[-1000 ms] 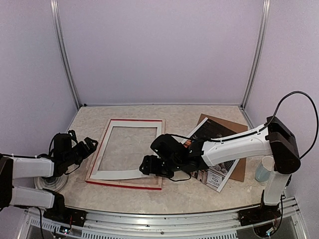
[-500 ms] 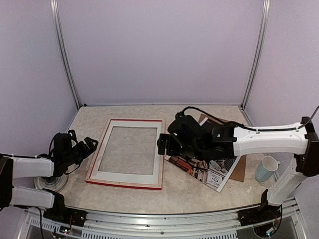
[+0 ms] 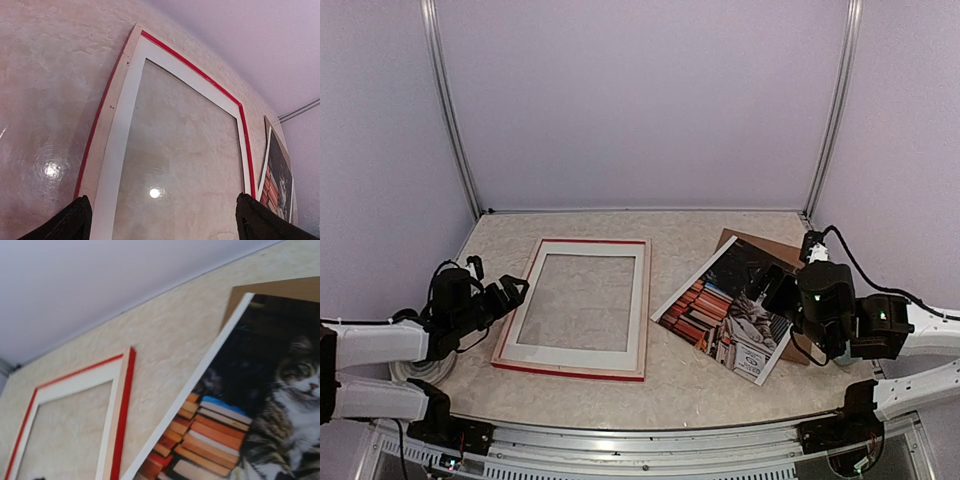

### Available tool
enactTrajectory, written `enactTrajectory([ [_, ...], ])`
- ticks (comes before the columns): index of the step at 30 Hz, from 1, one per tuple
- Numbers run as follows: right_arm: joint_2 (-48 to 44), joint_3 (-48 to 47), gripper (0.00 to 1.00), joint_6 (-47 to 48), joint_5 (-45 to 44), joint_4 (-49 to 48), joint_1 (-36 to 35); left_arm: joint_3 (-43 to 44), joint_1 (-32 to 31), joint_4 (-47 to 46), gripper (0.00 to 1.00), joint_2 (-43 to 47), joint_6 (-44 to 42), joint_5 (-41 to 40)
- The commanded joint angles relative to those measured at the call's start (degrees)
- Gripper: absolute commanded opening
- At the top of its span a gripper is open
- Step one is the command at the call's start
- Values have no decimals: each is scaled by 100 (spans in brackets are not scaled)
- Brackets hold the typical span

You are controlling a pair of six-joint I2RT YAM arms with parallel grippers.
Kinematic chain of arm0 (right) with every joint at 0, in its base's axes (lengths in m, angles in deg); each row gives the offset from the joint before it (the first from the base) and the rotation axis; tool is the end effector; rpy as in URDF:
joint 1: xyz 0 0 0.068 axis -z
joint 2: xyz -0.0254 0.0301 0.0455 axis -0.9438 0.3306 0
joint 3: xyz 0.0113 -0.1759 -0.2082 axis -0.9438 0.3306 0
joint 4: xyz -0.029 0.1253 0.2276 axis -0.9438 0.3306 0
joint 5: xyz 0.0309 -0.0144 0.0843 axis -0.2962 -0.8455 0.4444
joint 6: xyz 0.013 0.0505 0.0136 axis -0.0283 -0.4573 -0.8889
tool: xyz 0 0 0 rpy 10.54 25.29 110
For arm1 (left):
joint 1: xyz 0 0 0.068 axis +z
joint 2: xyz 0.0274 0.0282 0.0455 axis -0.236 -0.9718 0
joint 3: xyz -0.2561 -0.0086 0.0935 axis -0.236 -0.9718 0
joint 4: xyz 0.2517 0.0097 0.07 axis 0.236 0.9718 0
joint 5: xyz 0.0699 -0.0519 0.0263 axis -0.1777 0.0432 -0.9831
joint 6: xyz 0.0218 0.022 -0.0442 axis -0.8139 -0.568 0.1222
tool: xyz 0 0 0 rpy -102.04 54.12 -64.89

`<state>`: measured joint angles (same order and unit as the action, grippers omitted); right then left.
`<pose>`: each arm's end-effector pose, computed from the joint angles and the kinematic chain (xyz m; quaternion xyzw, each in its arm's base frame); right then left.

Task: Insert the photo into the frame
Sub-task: Place the mat board on the glass panel, then pick up the photo from the backboard.

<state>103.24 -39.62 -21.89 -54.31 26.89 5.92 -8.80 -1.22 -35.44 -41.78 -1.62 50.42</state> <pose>0.1064 0.1646 0.2785 0.1569 0.7932 0.2539 0.5309 0.1977 -0.0540 0.1574 -0.1846 0.8261 -0.2667 0.4608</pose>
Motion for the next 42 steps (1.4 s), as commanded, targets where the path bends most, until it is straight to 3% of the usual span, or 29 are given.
enactTrajectory([
  [1, -273, 93, 99, -717, 78, 511, 180, 387, -748, 132, 99, 30, -202, -635],
  [6, 505, -383, 99, -1446, 640, 1884, 294, 967, -1534, 318, 99, -353, -255, -872],
  [8, 712, -442, 99, -1504, 936, 1953, 353, 1187, -1841, 340, 99, -538, -284, -940],
  [21, 869, 830, 99, -1751, 3734, 696, 1254, 3154, -3718, 803, 99, -2255, -1113, -1279],
  [31, 1247, 835, 99, -2062, 4133, 951, 1271, 4490, -4237, 1086, 99, -3569, -1470, -768],
  [42, 150, 1424, 99, -2922, 3979, 1421, 1267, 5563, -4678, 1445, 99, -4610, -1571, -406],
])
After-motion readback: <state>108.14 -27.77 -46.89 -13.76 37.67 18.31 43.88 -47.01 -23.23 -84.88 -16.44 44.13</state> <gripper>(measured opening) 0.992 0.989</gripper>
